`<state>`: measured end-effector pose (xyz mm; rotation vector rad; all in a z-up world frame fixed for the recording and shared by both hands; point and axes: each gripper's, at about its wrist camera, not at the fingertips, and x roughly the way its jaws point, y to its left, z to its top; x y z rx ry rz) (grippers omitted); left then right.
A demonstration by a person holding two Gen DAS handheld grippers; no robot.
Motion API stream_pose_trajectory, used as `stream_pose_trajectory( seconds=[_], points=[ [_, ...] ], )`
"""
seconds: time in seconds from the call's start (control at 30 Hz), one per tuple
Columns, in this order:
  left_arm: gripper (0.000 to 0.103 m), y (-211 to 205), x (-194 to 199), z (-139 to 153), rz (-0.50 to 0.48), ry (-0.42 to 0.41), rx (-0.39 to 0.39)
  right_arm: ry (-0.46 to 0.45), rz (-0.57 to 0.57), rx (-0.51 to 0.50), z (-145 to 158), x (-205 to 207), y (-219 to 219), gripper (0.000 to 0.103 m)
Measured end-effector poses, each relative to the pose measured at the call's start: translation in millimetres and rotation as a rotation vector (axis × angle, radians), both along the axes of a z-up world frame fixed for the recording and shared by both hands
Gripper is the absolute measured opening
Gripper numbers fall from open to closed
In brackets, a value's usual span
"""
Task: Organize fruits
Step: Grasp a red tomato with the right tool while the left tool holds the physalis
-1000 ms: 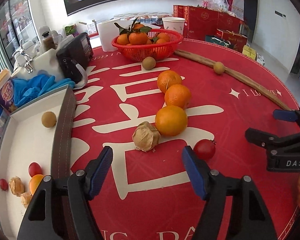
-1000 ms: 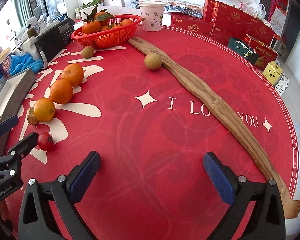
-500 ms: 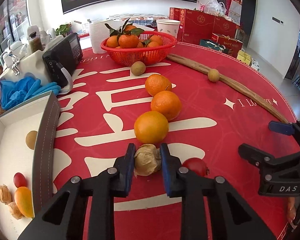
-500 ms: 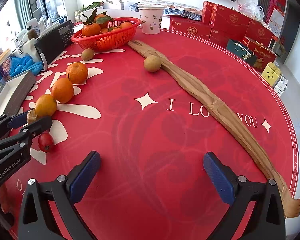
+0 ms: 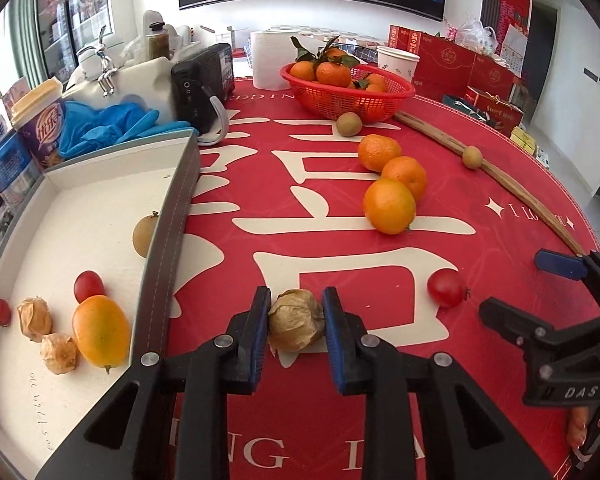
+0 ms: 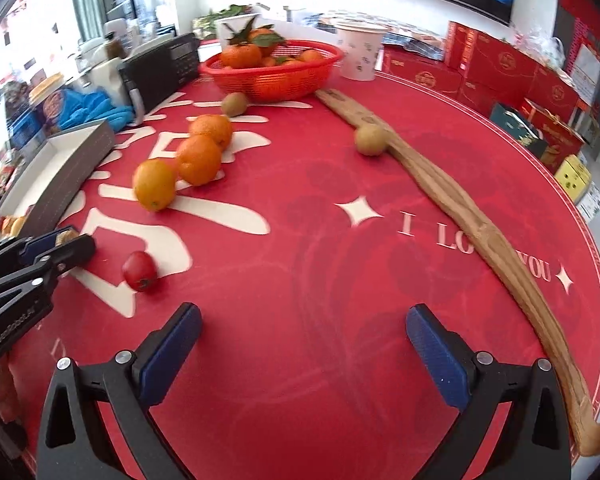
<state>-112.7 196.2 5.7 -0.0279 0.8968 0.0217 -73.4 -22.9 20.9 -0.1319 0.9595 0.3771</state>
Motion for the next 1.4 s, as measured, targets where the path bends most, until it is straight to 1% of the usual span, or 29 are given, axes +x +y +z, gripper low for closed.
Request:
stream_pose_trajectory(
  seconds=[0.13,0.27,0.3,0.33,0.4,0.47,0.5,0.53,0.67,0.77,0.9,1.03,1.4],
  points=[
    [0.030,8.2,-5.0,-0.2,0.015,-0.003,-0.026,-0.004,0.091,0.007,0.2,-4.8,30.4,0.103],
    [0.029,10.9,-9.1,-0.1,0.019,-0.004,-0.033,-0.009,0.127,-0.008,-1.2,0.1,53.3,0.103],
    [0.029,12.2,-9.2,-0.1,0.019,-0.005,-0.039,-0.015,0.127,-0.016,-1.3,1.8,57.5,0.102],
    [0.029,12.8,-9.3,-0.1,0.019,-0.006,-0.043,-0.023,0.126,-0.031,-1.6,3.1,60.7,0.097],
    [0.030,11.7,-9.1,-0.4,0.019,-0.005,-0.036,-0.037,0.133,-0.030,0.9,3.6,64.6,0.085],
    [0.030,11.6,-8.9,-0.4,0.022,-0.006,-0.042,-0.051,0.146,-0.023,4.6,1.3,67.3,0.045],
    [0.029,11.1,-8.5,-0.5,0.021,-0.007,-0.049,-0.054,0.145,-0.018,5.3,-0.1,67.5,0.035],
    [0.029,10.2,-8.2,-0.4,0.017,-0.009,-0.060,-0.058,0.133,-0.014,5.3,-1.0,65.9,0.023],
    [0.028,1.8,-9.4,0.1,-0.014,-0.012,-0.091,-0.023,0.061,0.081,6.8,4.5,44.6,0.023],
    [0.028,-2.6,-7.6,0.5,-0.029,-0.012,-0.103,-0.008,0.001,0.129,7.1,8.2,24.1,0.023],
    [0.028,-1.1,-5.8,2.6,-0.030,-0.016,-0.130,0.003,-0.043,0.194,8.5,10.2,5.7,0.023],
    [0.028,-1.3,-7.1,5.2,-0.026,-0.033,-0.126,-0.023,-0.059,0.211,14.2,8.0,-0.9,0.023],
    [0.028,-0.7,-9.3,5.6,-0.032,-0.041,-0.110,-0.007,-0.057,0.216,10.7,9.5,0.6,0.023]
  ],
)
